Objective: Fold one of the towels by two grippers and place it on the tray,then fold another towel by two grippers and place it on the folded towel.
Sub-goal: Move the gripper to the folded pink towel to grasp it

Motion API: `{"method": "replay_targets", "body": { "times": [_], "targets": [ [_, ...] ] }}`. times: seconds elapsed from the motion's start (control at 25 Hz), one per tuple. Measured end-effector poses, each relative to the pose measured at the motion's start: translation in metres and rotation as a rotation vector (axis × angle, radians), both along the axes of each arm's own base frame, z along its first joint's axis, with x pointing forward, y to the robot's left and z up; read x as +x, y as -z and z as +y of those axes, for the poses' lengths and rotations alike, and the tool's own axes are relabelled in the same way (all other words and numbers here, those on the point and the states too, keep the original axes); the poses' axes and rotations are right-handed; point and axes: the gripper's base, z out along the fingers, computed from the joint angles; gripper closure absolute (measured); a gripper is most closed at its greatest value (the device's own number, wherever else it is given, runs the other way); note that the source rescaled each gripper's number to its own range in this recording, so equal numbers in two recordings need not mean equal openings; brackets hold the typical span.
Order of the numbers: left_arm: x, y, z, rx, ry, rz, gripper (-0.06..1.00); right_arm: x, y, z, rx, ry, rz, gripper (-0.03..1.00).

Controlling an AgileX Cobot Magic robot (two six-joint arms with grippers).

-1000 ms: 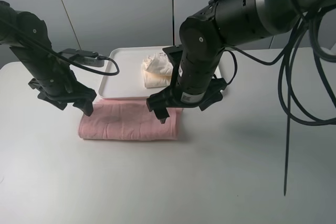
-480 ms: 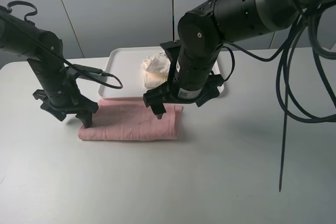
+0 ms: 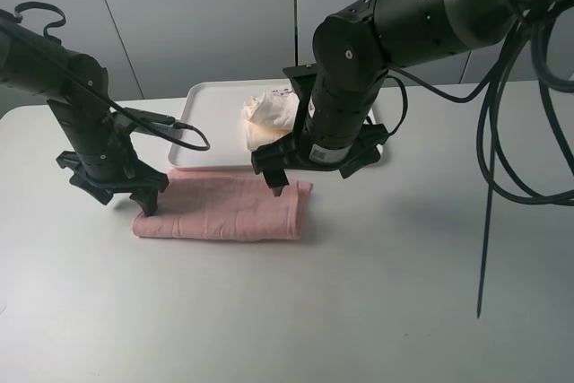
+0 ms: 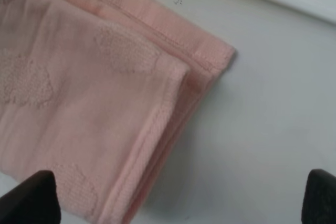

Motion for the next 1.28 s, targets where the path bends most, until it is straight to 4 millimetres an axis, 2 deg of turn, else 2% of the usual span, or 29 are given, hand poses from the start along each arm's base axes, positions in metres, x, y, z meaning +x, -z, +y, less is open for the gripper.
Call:
{"method": "replay_targets", "body": {
  "times": [0.28,0.52,0.8,1.28],
  "targets": [
    [0.0,0.003,0.0,-0.001,-0.004,0.007,0.02,0.002,0.003,0.002,0.014,0.019,-0.003,-0.03],
    [0.0,0.003,0.0,-0.003,-0.006,0.007,0.02,0.006,0.029,0.008,-0.01,0.04,0.054,-0.03],
    [0.0,0.003,-0.001,-0.006,-0.008,0.006,0.02,0.022,0.037,0.023,-0.022,0.058,0.094,0.03],
    [0.0,0.003,-0.001,-0.006,-0.008,0.006,0.02,0.021,0.065,0.027,-0.049,0.088,0.181,0.09]
  ]
}}
